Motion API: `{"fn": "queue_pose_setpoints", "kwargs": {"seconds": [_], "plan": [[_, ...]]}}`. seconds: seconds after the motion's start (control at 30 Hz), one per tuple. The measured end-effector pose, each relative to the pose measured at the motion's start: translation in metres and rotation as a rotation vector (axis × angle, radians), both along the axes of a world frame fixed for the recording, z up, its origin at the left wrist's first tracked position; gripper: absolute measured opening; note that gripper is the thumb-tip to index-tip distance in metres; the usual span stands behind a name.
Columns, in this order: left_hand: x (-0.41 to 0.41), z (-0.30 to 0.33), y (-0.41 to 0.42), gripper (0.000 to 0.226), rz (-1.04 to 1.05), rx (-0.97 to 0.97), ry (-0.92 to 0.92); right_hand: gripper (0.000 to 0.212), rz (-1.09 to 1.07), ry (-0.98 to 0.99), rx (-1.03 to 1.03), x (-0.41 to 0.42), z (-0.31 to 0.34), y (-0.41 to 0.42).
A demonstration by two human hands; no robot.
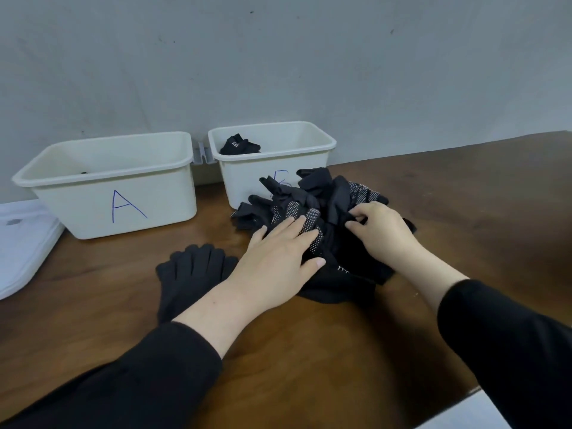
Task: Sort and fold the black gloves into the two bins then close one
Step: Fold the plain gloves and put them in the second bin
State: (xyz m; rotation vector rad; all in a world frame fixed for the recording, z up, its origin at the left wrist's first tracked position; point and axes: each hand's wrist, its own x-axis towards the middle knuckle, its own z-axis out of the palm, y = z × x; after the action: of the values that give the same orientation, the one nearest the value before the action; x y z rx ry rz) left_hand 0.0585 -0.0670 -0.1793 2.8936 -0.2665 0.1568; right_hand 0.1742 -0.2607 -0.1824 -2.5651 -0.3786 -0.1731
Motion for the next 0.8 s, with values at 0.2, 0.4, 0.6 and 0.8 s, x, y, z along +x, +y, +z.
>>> {"fn": "queue_pose_setpoints", "kwargs": {"seconds": [0.2,0.4,0.6,0.8], "plan": [[-0.007,0.013,0.012,0.056,0.001,-0.248,-0.093,0.017,-0.016,-0.08,0.486,-0.015,0.05,-0.003],[-0.006,0.053,0.017,0.055,0.093,-0.824,-0.275,0.023,0.128,0.118,0.882,-0.039,0.094,0.016],[-0.004,0.073,0.032,0.062,0.062,-0.952,-0.093,0.037,0.24,0.086,0.857,-0.054,0.112,0.042],[-0.013,0.075,0.039,0.06,0.04,-1.043,-0.187,0.023,0.359,-0.013,1.004,-0.066,0.129,0.062]]}}
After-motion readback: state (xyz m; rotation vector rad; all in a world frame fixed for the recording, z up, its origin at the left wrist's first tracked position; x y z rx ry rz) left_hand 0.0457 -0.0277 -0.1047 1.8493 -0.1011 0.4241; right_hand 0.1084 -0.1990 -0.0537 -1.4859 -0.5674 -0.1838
